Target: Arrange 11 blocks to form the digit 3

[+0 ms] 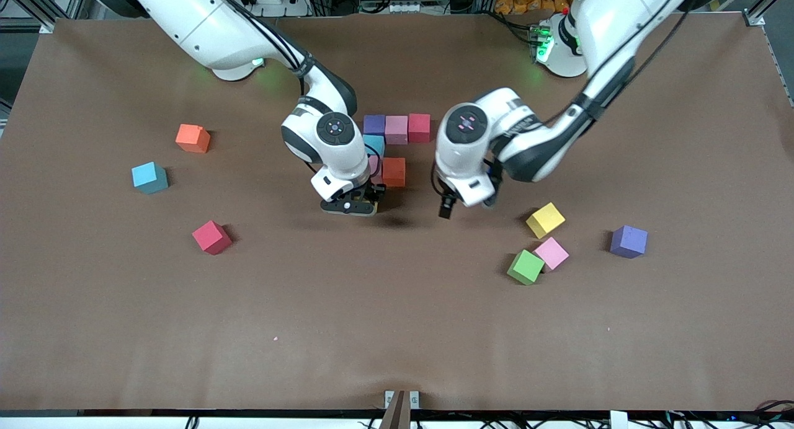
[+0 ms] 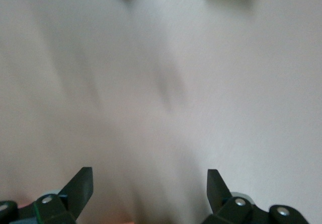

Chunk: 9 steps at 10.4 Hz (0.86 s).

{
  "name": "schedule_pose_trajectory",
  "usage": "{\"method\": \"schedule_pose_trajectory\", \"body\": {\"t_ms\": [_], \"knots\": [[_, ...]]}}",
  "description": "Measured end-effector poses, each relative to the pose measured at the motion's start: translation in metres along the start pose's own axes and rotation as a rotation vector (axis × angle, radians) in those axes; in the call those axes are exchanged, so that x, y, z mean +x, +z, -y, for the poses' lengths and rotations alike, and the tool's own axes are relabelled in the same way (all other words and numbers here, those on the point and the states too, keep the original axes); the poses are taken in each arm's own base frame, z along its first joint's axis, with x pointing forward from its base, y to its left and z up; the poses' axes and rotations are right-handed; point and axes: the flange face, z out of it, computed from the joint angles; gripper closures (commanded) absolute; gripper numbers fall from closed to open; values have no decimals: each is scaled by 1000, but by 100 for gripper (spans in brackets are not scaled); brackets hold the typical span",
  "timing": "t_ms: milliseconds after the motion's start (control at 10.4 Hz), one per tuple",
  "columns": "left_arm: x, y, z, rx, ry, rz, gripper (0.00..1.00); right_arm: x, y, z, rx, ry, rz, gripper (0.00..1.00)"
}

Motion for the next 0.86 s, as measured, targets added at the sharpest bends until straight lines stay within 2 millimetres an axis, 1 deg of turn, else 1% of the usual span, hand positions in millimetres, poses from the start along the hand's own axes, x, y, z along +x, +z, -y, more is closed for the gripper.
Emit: {"method": "schedule_pose_trajectory", "body": {"t_ms": [192,287,383,575,766,862], "knots": [[62,-3,-11,33,201,-18,0,-2,-1,2,-3,1,-7,73],[93,-3,-12,61,302,-25,0,-3,-1,3,-4,-2,-8,72],[119,-3,-12,84,378,-27,0,-5,-1,5,-4,-4,-8,72],[158,3,-8,114,483,-16,0,-8,-1,7,-5,-11,-9,72],[199,15,0,140,549,5,0,-11,-1,10,-7,-17,-9,70],[214,16,2,139,569,13,0,-12,-1,10,-9,-22,-10,70]]}}
